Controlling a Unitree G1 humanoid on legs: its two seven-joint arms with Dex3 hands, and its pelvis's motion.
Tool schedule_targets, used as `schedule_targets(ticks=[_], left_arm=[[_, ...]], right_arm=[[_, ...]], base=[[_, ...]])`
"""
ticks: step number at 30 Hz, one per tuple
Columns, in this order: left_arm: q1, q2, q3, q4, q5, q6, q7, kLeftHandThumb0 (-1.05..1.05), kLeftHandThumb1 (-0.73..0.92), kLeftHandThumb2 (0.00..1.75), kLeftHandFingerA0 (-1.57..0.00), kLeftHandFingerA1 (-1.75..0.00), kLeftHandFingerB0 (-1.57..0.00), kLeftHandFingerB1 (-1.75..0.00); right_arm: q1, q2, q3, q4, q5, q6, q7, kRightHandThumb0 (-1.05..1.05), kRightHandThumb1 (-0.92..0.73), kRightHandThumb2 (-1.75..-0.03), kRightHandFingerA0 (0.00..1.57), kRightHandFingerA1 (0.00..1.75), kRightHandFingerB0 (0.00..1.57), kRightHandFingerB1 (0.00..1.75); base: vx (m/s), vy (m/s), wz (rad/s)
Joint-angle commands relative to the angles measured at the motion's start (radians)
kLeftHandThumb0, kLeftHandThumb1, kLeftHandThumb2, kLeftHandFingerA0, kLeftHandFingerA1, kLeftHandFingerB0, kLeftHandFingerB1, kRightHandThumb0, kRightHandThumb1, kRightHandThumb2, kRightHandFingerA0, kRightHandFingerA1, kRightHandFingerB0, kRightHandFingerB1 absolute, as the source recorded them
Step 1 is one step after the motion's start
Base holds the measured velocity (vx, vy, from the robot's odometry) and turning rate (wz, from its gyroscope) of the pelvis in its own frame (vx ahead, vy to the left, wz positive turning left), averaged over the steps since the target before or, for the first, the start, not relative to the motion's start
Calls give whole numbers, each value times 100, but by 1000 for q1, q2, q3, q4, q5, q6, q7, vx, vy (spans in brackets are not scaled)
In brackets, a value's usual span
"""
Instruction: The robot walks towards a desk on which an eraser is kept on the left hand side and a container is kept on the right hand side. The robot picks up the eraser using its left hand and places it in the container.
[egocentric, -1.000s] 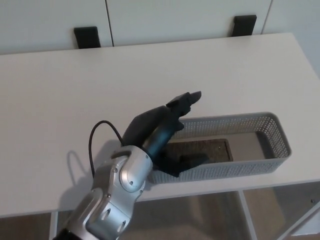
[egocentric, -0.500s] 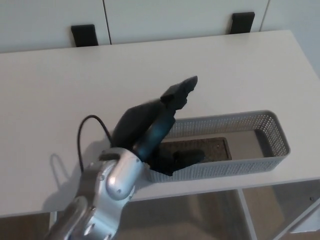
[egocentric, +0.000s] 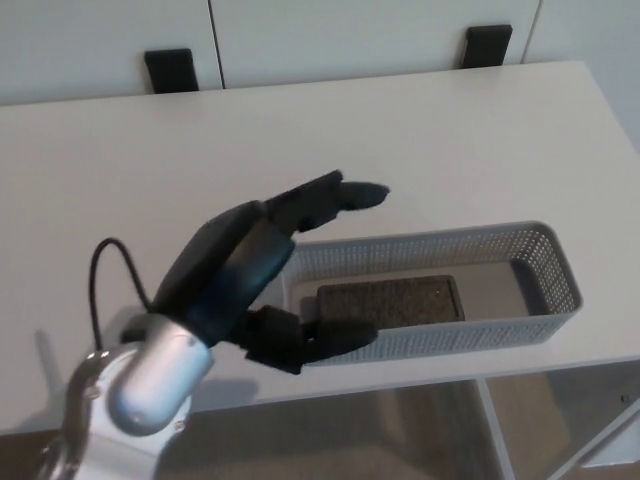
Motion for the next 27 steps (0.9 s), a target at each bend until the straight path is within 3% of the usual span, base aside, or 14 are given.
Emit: schedule_targets(ticks=[1,3,9,10,11,13,14,16,17,18,20,22,23,27], left_arm=[[472,255,575,-310,-1205,-219,-889,-99,49,97,-56,-47,-29,-35],[545,262,672,-254,-1184,-294,-1017,-105,55,100,-69,-51,-40,-38],[590,291,800,-122,-1278,-159,-1256,-98,57,95,-83,-54,-59,-45],[603,289,804,-97,-1265,-166,-1279,-86,65,62,-82,-44,-68,-40],[642,293,804,-65,-1220,-190,-1297,-90,66,62,-85,-45,-72,-41],[693,331,808,-28,-1134,-215,-1307,-93,69,63,-81,-44,-71,-41],[703,341,810,-3,-1110,-225,-1315,-96,59,84,-73,-47,-72,-48],[702,348,815,37,-1084,-247,-1320,-99,73,66,-80,-43,-73,-41],[704,348,824,48,-1071,-268,-1307,-94,59,104,-76,-54,-66,-50],[708,354,834,65,-1063,-245,-1300,-93,56,102,-78,-54,-67,-50],[694,360,827,119,-1055,-225,-1318,-90,72,63,-83,-44,-74,-42],[682,364,796,173,-1018,-244,-1313,-88,70,63,-79,-43,-72,-41],[678,372,776,202,-1000,-230,-1311,-92,59,99,-72,-53,-57,-46],[649,421,646,419,-797,-253,-1207,-81,57,97,-67,-55,-54,-49]], right_arm=[[9,-26,30,13,-42,31,-2,-30,-72,-61,46,51,36,39],[-2,-30,38,29,-56,28,-11,-29,-72,-61,45,50,36,39],[-9,-33,41,97,-60,-7,-15,-28,-72,-61,45,50,35,40],[-11,-30,40,109,-58,-12,-16,-27,-72,-61,44,49,35,39],[-10,-24,31,114,-43,-4,-11,-27,-72,-61,44,49,35,39],[3,-17,26,105,-33,6,-10,-26,-73,-62,44,50,35,39],[16,-16,26,89,-31,6,-9,-27,-73,-61,43,50,35,40],[9,-18,34,109,-46,-10,-23,-28,-72,-61,45,51,36,40],[-3,-17,34,138,-47,-20,-27,-28,-72,-61,46,51,37,40],[-5,-16,32,137,-43,-9,-24,-28,-72,-61,45,51,36,40],[5,-15,31,123,-38,-8,-21,-26,-72,-61,44,52,35,41],[22,-16,34,89,-42,8,-26,-26,-72,-61,45,53,36,41],[21,-17,37,90,-47,9,-32,-26,-72,-61,47,53,37,40],[12,-13,42,110,-53,3,-46,-26,-72,-61,47,52,38,40]], base=[[0,0,0],[0,0,0],[0,0,0],[0,0,0],[0,0,0],[0,0,0],[0,0,0],[0,0,0],[0,0,0],[0,0,0],[0,0,0],[0,0,0],[0,0,0],[0,0,0]])
